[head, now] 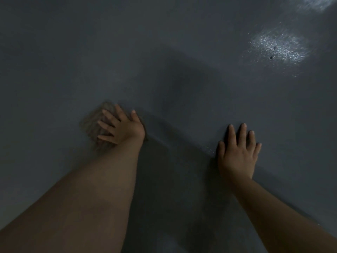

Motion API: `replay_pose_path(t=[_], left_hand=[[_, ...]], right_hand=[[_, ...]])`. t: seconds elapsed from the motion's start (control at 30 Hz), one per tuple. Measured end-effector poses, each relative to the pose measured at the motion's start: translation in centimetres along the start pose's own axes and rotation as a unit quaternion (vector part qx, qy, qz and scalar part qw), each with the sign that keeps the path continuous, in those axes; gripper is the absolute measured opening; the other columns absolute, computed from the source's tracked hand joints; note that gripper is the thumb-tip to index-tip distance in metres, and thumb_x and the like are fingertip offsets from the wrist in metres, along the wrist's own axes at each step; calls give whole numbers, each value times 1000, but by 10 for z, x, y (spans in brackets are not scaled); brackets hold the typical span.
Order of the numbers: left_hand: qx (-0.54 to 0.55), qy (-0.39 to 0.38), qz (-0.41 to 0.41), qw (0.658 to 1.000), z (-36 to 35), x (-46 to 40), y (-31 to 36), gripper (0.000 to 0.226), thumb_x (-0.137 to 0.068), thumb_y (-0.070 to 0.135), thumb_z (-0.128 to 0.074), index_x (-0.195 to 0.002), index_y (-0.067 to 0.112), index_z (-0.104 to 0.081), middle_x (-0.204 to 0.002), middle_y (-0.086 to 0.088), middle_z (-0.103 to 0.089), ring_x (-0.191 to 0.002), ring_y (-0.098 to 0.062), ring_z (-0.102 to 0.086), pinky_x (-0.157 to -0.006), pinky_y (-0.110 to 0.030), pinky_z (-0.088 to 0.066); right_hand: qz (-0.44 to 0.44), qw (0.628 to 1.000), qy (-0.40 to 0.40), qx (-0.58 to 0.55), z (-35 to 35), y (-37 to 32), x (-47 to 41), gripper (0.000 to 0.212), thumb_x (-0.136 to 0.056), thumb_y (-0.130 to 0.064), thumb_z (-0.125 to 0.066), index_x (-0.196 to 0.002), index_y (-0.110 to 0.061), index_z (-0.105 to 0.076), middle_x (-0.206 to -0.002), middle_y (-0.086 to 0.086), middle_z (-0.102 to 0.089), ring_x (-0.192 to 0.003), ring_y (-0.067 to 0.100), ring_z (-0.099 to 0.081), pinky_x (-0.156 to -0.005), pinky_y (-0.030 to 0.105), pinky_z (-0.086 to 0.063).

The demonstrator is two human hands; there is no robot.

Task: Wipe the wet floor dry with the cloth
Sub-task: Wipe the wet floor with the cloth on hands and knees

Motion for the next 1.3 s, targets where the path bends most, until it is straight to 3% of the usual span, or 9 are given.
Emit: replay_pose_path(t=[0.1, 0.23, 0.33, 0.5, 0.7, 0.87, 1.07, 1.2, 1.3], left_hand=[[-76, 4, -147, 986, -15, 40, 16, 61, -97, 54, -22, -151, 34, -1, -159, -2, 13, -144, -33, 14, -110, -64, 4], [-166, -54, -393, 903, -37, 98, 28, 65, -96, 58, -22, -149, 37, 9, -157, 0, 19, -142, -34, 21, -106, -63, 14], [-186, -77, -469, 860, -34, 88, 27, 65, -94, 61, -23, -148, 41, 8, -157, 4, 21, -142, -32, 23, -106, -63, 15], [-167, -64, -428, 886, -15, 39, 28, 66, -93, 62, -27, -149, 42, 3, -158, 6, 16, -144, -28, 16, -108, -62, 9], [-48, -48, -113, 991, 19, -34, -34, 67, -93, 64, -24, -149, 41, 4, -158, 3, 17, -144, -29, 18, -108, -66, 5], [38, -17, 79, 996, 17, -20, -78, 65, -94, 63, -20, -149, 40, 5, -158, 3, 17, -144, -32, 17, -105, -71, 3], [-58, -20, -124, 990, -17, 56, -49, 67, -94, 60, -25, -151, 35, 0, -159, -3, 14, -143, -35, 17, -106, -69, 4], [-162, -84, -335, 925, -28, 97, -36, 70, -94, 62, -21, -148, 36, 14, -155, -2, 25, -139, -37, 28, -101, -68, 16], [-181, -106, -394, 895, -25, 90, -38, 69, -93, 64, -19, -146, 39, 18, -154, 1, 30, -138, -35, 31, -101, -67, 19]], right_hand=[[-3, 1000, -9, 15, 0, -1, 1, 58, -101, -38, -28, -152, -23, -8, -159, 8, 5, -145, 30, 7, -115, 47, 7], [-11, 999, -16, 28, 0, -3, 1, 57, -101, -39, -25, -152, -23, -5, -159, 7, 8, -145, 30, 9, -115, 47, 7], [-20, 999, -3, 34, -1, -8, 3, 57, -101, -40, -23, -152, -22, -7, -159, 8, 9, -145, 29, 8, -115, 46, 7], [24, 999, -4, 45, -4, -26, 13, 56, -100, -44, -24, -152, -25, -12, -159, 9, 8, -145, 31, 5, -115, 45, 9], [32, 997, -38, 54, -11, -50, 24, 56, -99, -46, -24, -151, -30, -11, -159, 8, 7, -145, 30, 4, -115, 47, 6], [18, 997, -53, 45, -18, -57, 38, 56, -99, -47, -26, -151, -33, -7, -159, 7, 7, -145, 31, 2, -115, 50, 3], [24, 997, -56, 43, -24, -51, 49, 57, -99, -46, -25, -151, -35, -6, -159, 7, 4, -145, 33, 4, -115, 48, 3], [33, 997, -46, 47, -27, -48, 52, 57, -99, -45, -25, -151, -32, -7, -159, 10, 1, -145, 34, 4, -116, 49, 2], [30, 998, -36, 42, -28, -50, 52, 56, -99, -44, -28, -151, -30, -11, -159, 11, -1, -145, 35, 2, -116, 49, 0]])
Point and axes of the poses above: each hand's wrist, its own x-axis away from the middle knuckle, its own z-axis out of the back of the hand, y = z × x, the point moved 1 cm from there along -x, towards the middle knuckle
